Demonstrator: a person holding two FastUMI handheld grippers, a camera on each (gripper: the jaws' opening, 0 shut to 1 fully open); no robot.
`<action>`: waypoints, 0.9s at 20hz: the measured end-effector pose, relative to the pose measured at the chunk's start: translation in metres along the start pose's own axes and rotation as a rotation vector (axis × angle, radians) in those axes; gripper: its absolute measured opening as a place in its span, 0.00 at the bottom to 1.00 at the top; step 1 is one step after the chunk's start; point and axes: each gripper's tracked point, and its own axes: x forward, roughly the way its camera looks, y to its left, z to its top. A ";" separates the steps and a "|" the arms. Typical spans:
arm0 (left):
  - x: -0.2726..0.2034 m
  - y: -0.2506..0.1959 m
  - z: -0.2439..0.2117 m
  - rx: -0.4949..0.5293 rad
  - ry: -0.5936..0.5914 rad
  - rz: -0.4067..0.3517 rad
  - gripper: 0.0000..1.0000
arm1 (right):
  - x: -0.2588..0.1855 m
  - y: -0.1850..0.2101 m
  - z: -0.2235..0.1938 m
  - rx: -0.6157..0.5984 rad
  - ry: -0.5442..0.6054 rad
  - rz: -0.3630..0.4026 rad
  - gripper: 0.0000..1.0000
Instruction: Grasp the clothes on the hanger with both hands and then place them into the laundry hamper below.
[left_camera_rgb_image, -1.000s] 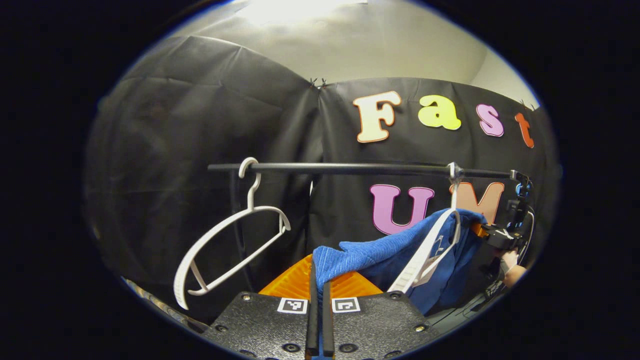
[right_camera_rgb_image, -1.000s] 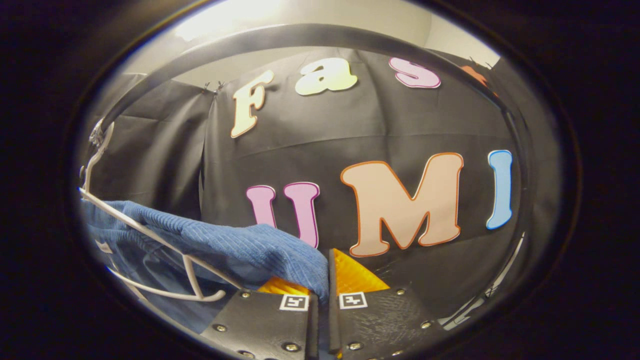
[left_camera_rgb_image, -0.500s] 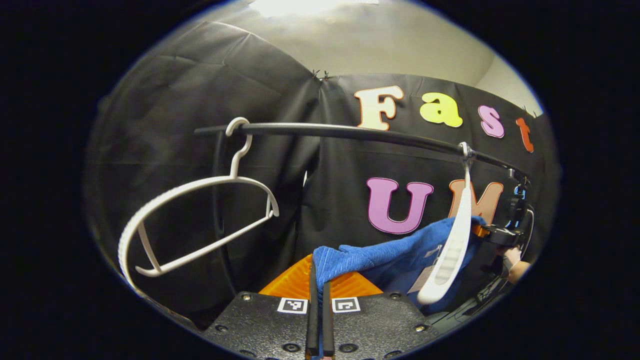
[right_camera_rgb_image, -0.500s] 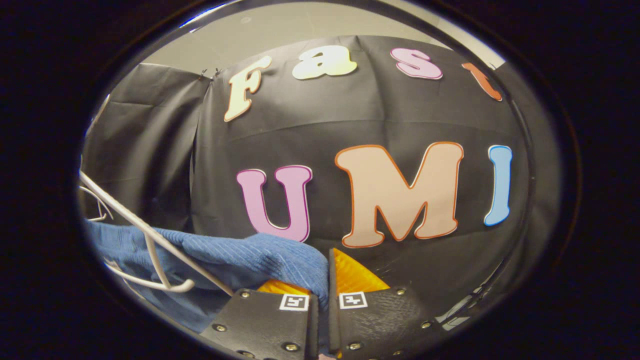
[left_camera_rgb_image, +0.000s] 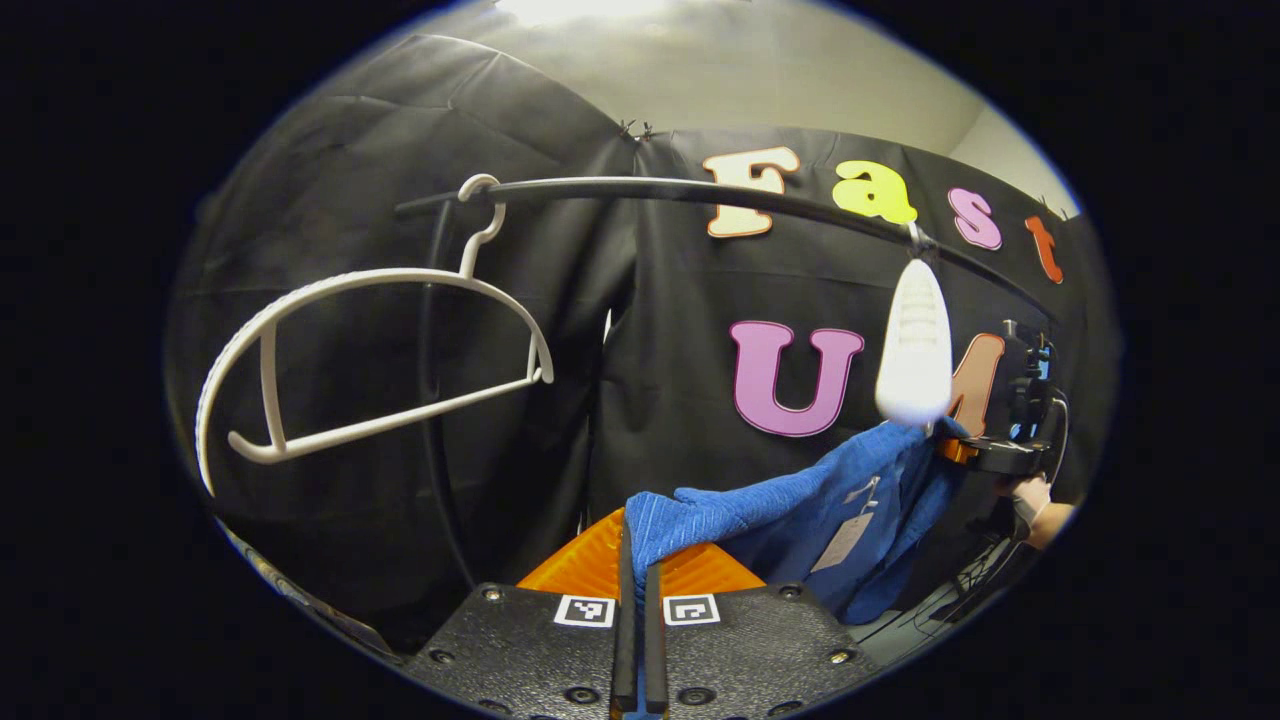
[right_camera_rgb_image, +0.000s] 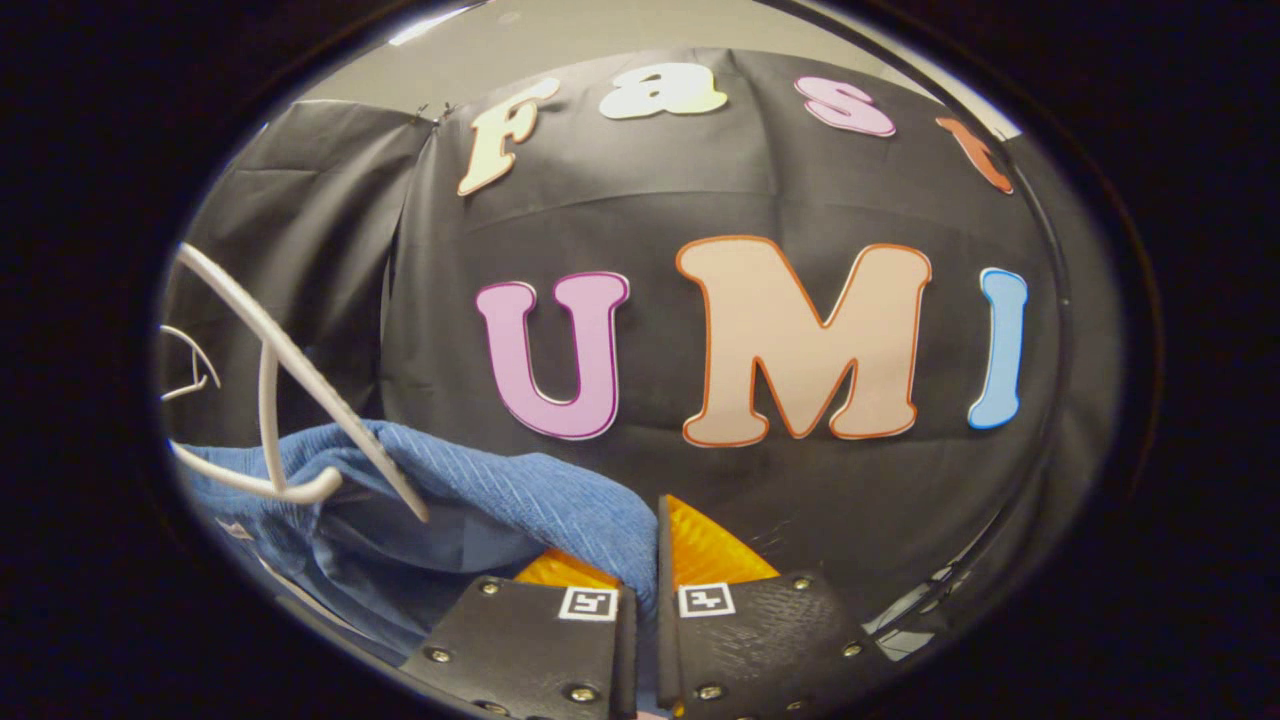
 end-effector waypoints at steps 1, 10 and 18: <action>-0.003 0.000 -0.005 -0.002 0.008 0.004 0.04 | -0.002 0.001 -0.007 0.003 0.015 0.003 0.08; -0.025 -0.006 -0.047 0.062 0.086 0.020 0.04 | -0.036 -0.003 -0.069 -0.037 0.113 0.027 0.08; -0.030 -0.080 -0.068 0.183 0.107 -0.130 0.04 | -0.079 0.003 -0.074 -0.013 0.117 0.075 0.08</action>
